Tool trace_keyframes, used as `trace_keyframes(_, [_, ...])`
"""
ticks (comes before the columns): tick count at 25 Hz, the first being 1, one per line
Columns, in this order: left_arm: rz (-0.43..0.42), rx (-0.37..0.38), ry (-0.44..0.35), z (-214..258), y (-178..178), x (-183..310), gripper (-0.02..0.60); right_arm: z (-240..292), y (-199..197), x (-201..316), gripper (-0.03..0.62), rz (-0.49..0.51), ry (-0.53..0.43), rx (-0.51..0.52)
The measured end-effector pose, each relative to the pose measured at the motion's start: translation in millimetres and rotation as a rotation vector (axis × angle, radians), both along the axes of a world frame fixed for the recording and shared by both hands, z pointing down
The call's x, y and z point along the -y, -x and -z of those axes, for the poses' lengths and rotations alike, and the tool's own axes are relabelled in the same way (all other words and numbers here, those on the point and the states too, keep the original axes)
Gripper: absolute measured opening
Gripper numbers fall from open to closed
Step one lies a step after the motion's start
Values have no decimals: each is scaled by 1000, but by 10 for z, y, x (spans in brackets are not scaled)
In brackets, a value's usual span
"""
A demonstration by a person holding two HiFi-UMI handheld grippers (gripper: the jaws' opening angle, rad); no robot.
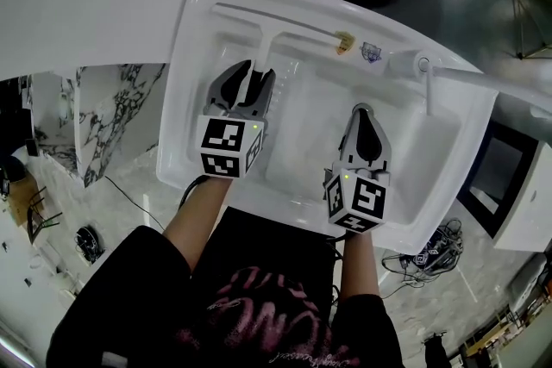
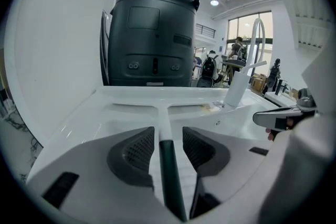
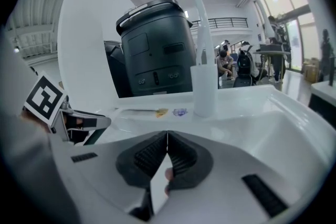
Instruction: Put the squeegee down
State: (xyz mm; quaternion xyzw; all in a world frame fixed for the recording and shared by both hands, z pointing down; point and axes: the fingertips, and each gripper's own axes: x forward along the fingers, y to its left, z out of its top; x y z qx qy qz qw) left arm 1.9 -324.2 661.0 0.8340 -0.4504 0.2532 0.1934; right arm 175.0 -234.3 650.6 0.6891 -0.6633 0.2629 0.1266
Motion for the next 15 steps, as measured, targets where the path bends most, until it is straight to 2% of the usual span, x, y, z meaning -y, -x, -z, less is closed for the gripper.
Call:
trace_keyframes(6, [-6, -12, -86, 349, 70, -58, 152, 233, -53, -104, 21, -9, -38, -30])
trace_keyframes(12, [-3, -15, -193, 934, 205, -218, 150, 775, -119, -241, 21, -53, -112, -20])
trace_keyframes(15, [36, -59, -237, 1296, 248, -259, 128, 1126, -101, -246, 20, -42, -176, -51])
